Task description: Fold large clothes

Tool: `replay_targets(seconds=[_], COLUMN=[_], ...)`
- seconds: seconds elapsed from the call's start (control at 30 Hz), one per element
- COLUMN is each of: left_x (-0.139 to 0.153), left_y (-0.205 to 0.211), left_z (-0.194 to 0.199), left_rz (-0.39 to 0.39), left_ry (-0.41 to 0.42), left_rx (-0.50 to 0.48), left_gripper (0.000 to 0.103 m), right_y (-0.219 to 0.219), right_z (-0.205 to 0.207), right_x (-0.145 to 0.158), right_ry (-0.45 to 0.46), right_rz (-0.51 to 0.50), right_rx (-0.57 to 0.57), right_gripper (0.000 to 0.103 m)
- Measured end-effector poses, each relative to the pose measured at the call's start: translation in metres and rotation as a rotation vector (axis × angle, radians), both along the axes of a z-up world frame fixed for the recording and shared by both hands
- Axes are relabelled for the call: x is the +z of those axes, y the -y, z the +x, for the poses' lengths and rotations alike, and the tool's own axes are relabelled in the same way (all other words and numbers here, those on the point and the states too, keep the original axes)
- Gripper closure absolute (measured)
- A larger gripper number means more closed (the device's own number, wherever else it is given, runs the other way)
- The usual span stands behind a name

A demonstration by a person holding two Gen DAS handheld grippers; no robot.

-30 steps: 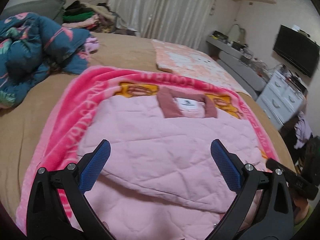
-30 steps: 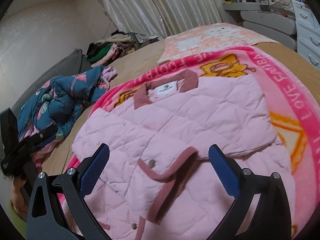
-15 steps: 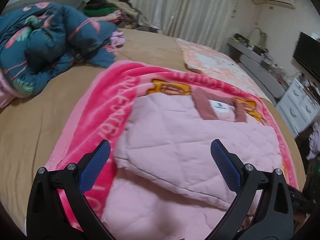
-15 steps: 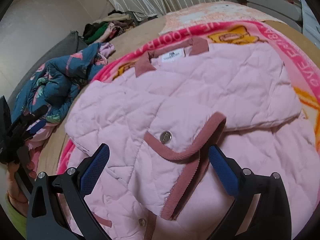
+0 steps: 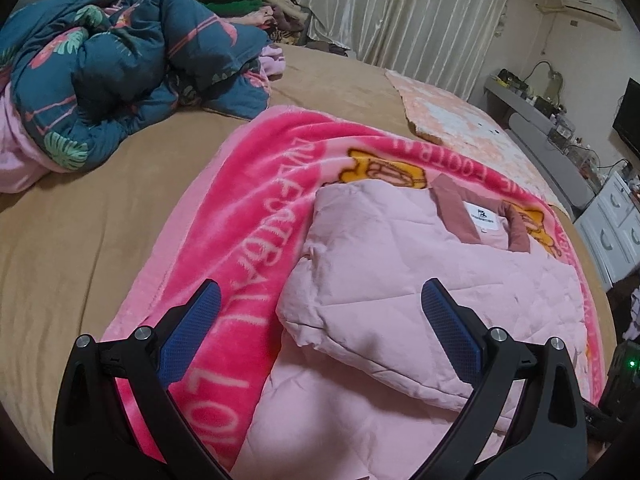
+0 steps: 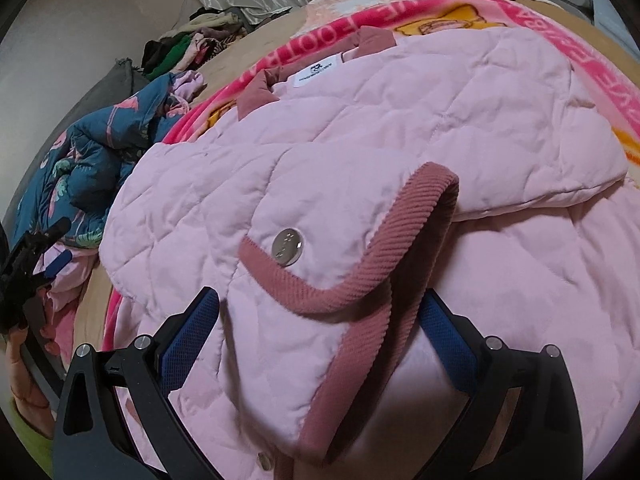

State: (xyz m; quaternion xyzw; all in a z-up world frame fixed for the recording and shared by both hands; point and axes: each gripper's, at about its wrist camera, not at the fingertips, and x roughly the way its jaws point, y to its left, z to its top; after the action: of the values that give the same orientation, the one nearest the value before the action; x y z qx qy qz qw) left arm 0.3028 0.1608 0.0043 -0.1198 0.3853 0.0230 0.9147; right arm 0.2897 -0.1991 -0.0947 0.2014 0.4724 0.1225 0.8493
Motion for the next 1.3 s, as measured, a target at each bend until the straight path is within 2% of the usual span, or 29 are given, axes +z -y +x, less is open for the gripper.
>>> replay_targets(seconds=[0.07, 0.1, 0.13, 0.17, 0.2, 0.3, 0.37, 0.57, 0.87, 1.03, 1.3], left_x=[-0.001, -0.002, -0.003, -0.004, -0.004, -0.004, -0.003, 0.003, 0.015, 0.016, 0.011], left_y=[0.000, 0.000, 0.001, 0.002, 0.003, 0.007, 0.008, 0.014, 0.034, 0.053, 0.061], left_z=[0.002, 0.004, 0.005, 0.005, 0.006, 0.007, 0.008, 0.008, 0.006, 0.006, 0.010], left_rz=[0.000, -0.002, -0.005, -0.005, -0.003, 0.008, 0.006, -0.002, 0.029, 0.051, 0.037], left_ry=[-0.004, -0.007, -0.009, -0.010, -0.009, -0.009, -0.005, 0.022, 0.091, 0.124, 0.125], left_rx=[0.004, 0.005, 0.005, 0.003, 0.000, -0.008, -0.013, -0.028, -0.067, -0.117, -0.140], left_gripper=[0.009, 0.009, 0.009, 0.009, 0.009, 0.009, 0.009, 0.009, 0.009, 0.009, 0.009], right_y=[0.001, 0.000, -0.001, 0.000, 0.003, 0.005, 0.003, 0.002, 0.007, 0.018, 0.041], right_z=[0.002, 0.003, 0.002, 0.002, 0.001, -0.002, -0.004, -0.003, 0.016, 0.024, 0.034], right_x=[0.000, 0.000, 0.001, 0.002, 0.006, 0.026, 0.041, 0.099, 0.170, 0.179, 0.151], right_ry=[0.013, 0.022, 0.027, 0.036, 0.061, 0.149, 0.205, 0.355, 0.495, 0.512, 0.445], right_rz=[0.004, 0.008, 0.011, 0.011, 0.030, 0.030, 0.000, -0.051, -0.159, -0.180, -0.178], right_rx=[-0.001, 0.011, 0.018, 0.019, 0.022, 0.032, 0.050, 0.123, 0.201, 0.178, 0.113], right_gripper=[0.008, 0.017, 0.022, 0.031, 0.056, 0.078, 0.083, 0.086, 0.087, 0.088, 0.088])
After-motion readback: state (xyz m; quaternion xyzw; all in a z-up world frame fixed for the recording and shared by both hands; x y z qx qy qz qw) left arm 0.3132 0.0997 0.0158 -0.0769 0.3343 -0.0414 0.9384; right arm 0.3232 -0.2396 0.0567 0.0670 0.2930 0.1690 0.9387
